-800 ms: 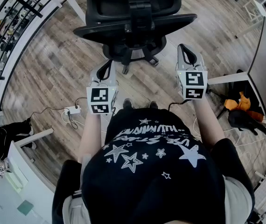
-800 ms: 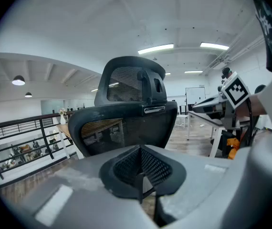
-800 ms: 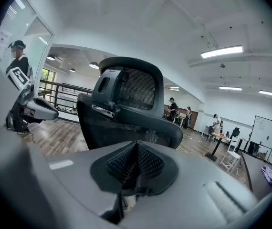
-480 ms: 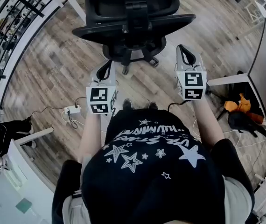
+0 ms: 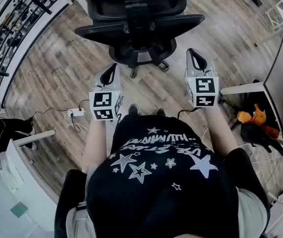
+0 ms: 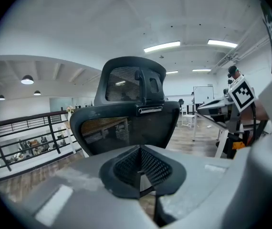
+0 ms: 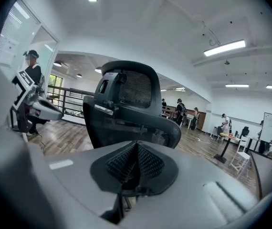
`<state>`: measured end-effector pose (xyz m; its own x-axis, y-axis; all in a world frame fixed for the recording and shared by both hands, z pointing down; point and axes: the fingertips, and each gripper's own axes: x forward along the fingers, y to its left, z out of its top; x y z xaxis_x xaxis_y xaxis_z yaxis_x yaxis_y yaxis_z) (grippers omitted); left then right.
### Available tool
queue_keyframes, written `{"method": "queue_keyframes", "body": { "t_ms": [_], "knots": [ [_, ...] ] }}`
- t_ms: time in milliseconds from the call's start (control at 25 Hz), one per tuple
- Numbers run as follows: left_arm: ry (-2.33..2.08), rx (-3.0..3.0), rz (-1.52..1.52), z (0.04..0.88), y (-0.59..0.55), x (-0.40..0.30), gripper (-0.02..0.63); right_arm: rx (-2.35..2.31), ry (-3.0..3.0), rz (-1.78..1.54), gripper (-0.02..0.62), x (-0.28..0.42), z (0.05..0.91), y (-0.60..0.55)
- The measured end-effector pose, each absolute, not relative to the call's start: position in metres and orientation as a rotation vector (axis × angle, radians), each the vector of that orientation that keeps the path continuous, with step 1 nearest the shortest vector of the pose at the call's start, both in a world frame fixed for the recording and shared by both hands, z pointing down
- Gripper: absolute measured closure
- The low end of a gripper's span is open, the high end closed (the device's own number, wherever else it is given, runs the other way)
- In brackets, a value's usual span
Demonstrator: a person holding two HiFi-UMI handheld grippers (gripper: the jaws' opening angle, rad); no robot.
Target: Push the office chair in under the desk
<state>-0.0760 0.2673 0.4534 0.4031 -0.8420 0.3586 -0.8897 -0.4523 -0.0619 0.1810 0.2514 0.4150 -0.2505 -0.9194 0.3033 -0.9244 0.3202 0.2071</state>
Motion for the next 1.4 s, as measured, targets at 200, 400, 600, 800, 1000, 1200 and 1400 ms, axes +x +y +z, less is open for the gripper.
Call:
{"method": "queue_keyframes", "body": {
  "t_ms": [200,400,600,800,1000,1200,1400],
  "knots": [
    [-1.644,2.452,0.471,0.449,0.275,-0.080,0.604,1.578,-2.341,0.006,0.592,0.179,0.406,0.259],
    [-1.779,2.431,0.456,0.427,0.275,-0.097,0.604,1.584,-2.287,-0.195,0.496,0.179,0.392,0.249],
    [-1.750,2.632,0.364,0.394,0.268,-0.100,0.411,1.563,-2.211,-0.273,0.334,0.181,0.390,0.236],
    [-1.845,2.729,0.625,0.395,0.244,-0.112,0.306,1.530,-2.120,-0.277,0.208,0.184,0.399,0.217],
    [-1.837,2.792,0.786,0.394,0.218,-0.119,0.291,1.530,-2.032,-0.305,0.146,0.183,0.403,0.196],
    [-1.904,2.808,0.952,0.395,0.190,-0.133,0.272,1.526,-1.952,-0.357,0.141,0.178,0.404,0.175],
    [-1.979,2.840,1.224,0.393,0.164,-0.140,0.272,1.536,-1.874,-0.395,0.137,0.180,0.403,0.149]
  ]
}}
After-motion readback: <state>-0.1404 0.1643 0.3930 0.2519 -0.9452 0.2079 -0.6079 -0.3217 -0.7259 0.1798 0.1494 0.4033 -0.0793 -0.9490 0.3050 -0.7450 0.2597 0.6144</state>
